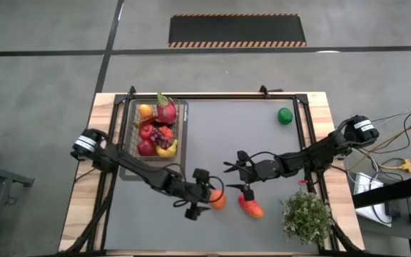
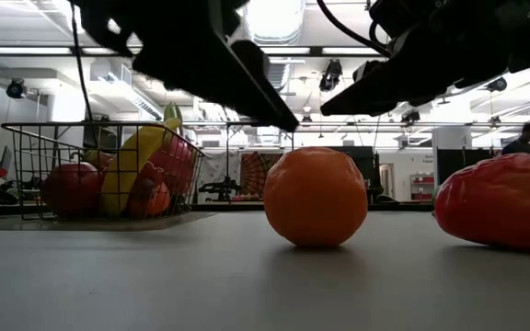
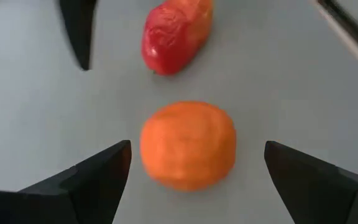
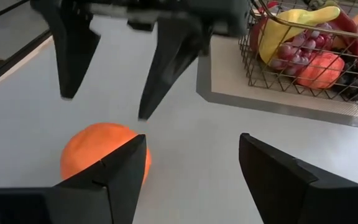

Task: Build produce basket
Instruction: Put the orange into the gold wire basket

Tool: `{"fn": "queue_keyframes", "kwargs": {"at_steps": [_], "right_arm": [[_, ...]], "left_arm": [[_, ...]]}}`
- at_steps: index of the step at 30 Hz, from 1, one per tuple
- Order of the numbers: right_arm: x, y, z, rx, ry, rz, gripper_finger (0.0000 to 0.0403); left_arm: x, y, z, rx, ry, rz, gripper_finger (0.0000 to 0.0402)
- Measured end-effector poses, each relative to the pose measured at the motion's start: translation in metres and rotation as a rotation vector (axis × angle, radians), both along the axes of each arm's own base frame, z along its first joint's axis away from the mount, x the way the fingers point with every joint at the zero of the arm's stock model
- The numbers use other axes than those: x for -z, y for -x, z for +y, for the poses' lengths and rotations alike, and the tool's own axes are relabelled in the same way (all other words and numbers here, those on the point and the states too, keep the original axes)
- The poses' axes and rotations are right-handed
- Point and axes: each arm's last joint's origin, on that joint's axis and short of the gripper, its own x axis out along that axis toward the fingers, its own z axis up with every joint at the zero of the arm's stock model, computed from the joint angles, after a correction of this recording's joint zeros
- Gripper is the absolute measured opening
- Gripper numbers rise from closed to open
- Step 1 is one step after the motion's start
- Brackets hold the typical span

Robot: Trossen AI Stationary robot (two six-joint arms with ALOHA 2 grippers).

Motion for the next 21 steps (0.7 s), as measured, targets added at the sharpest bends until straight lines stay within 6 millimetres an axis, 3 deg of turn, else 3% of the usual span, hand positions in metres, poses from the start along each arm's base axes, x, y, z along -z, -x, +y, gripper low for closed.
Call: {"fn": "queue_keyframes", "kwargs": {"at_steps": [5, 21], "right_arm": [[0.0, 0.0, 0.0, 0.001, -0.001, 0.001, 0.0237], [0.001, 0.0, 0.0, 0.016, -0.036, 0.005, 0.0235]], "left_arm": [[0.009, -0.01, -0.004, 0.047, 0.015, -0.021, 0.0349], [0.032, -0.021, 0.013, 0.008, 0.102, -0.027, 0.0349]]}}
